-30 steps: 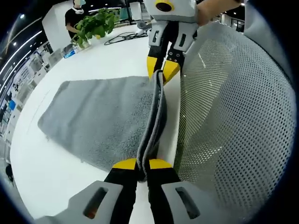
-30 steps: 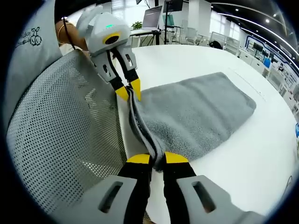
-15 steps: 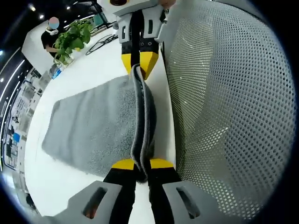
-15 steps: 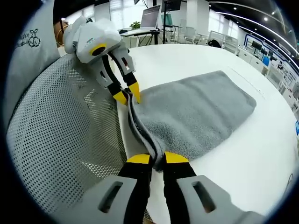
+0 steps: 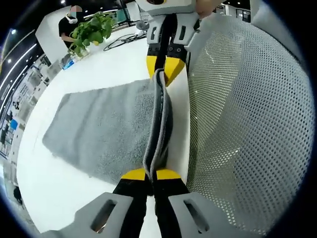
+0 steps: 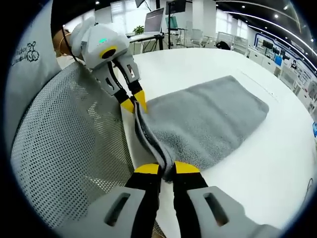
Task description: Fold the towel on the table until its edges align and the towel forms a compact rectangular stack.
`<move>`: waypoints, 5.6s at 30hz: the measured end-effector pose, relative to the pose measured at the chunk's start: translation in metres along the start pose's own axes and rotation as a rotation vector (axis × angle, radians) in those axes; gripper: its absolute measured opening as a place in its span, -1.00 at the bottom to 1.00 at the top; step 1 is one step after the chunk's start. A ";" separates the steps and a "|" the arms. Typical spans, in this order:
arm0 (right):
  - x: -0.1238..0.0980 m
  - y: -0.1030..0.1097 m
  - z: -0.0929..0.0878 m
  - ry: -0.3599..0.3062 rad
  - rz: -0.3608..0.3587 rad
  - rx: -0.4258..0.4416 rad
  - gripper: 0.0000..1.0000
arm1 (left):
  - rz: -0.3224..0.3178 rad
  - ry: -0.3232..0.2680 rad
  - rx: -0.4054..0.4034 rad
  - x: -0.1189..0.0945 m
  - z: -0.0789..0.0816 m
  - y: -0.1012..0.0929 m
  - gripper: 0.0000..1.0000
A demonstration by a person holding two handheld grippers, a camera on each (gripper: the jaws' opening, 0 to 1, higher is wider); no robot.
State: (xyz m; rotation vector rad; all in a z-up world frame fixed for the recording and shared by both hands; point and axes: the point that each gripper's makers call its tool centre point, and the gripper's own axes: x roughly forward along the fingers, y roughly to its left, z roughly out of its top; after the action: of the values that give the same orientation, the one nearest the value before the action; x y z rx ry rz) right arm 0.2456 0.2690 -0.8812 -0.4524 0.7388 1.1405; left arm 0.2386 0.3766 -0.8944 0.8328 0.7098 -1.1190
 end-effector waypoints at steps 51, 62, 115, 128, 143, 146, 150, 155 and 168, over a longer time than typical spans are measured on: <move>-0.022 -0.008 0.022 -0.060 -0.016 0.041 -0.88 | 0.079 -0.083 -0.015 -0.034 0.022 0.025 -0.88; -0.044 -0.016 0.046 -0.134 -0.041 0.087 -0.88 | 0.146 -0.137 -0.046 -0.059 0.042 0.056 -0.88; -0.104 -0.009 0.107 -0.232 0.026 0.238 -0.87 | 0.128 -0.284 -0.215 -0.112 0.076 0.069 -0.87; -0.079 -0.060 0.108 -0.228 0.039 0.401 -0.86 | 0.059 -0.288 -0.282 -0.074 0.065 0.109 -0.87; -0.033 -0.112 0.084 -0.204 0.083 0.658 -0.86 | -0.030 -0.256 -0.384 -0.018 0.045 0.137 -0.87; -0.023 -0.122 0.078 -0.194 0.080 0.685 -0.86 | -0.041 -0.248 -0.410 -0.008 0.041 0.142 -0.87; -0.010 -0.131 0.069 -0.168 0.072 0.705 -0.85 | -0.053 -0.234 -0.439 0.008 0.034 0.147 -0.86; 0.005 -0.142 0.055 -0.143 0.054 0.757 -0.85 | -0.038 -0.201 -0.427 0.024 0.028 0.147 -0.85; 0.027 -0.164 0.038 -0.122 -0.084 0.694 -0.75 | 0.155 -0.117 -0.284 0.042 0.013 0.166 -0.62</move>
State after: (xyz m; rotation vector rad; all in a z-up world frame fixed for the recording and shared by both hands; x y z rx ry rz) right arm 0.4157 0.2516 -0.8817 0.1687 0.9402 0.7592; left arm 0.4102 0.3803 -0.8874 0.5657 0.6762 -0.8949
